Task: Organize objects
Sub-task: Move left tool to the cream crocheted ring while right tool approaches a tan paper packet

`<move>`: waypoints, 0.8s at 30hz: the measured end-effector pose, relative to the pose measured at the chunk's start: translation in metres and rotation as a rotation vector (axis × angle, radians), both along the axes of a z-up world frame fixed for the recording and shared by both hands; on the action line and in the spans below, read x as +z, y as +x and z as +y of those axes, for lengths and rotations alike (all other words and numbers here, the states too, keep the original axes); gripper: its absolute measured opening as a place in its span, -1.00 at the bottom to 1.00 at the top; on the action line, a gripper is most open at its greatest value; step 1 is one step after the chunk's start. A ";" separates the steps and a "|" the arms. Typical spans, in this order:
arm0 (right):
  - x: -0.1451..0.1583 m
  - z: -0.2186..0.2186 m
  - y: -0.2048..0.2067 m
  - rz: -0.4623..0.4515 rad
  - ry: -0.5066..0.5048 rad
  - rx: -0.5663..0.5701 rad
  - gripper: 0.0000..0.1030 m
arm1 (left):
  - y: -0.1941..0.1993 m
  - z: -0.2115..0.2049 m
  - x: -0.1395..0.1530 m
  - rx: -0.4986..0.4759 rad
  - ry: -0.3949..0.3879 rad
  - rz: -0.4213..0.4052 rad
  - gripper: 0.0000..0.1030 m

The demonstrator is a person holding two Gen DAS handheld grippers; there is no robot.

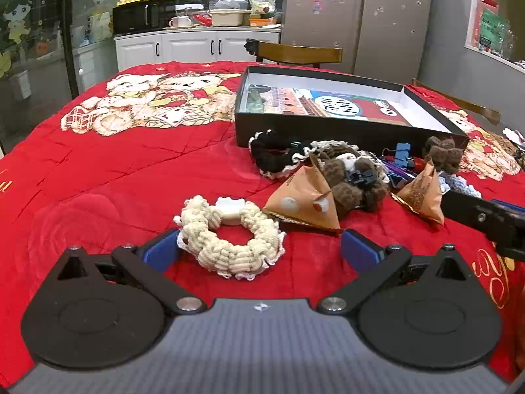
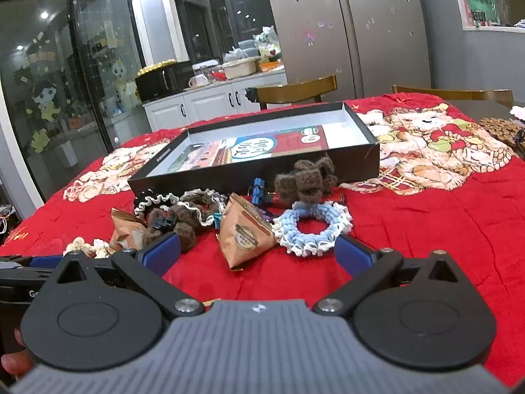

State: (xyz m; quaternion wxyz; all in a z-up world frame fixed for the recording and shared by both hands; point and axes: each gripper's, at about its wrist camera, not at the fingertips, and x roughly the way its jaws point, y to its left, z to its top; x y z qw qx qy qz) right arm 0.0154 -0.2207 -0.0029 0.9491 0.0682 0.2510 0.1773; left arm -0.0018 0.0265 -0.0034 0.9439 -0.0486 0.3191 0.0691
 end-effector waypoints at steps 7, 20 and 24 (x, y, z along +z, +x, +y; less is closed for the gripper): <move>0.002 -0.001 -0.003 -0.037 0.027 0.024 0.81 | 0.001 0.000 -0.002 -0.014 0.002 0.017 1.00; 0.007 0.013 -0.015 -0.096 -0.034 0.128 0.59 | 0.010 0.007 -0.004 -0.017 -0.040 0.014 1.00; 0.007 0.014 -0.015 -0.095 -0.033 0.139 0.62 | 0.010 0.004 -0.005 -0.009 -0.024 0.017 1.00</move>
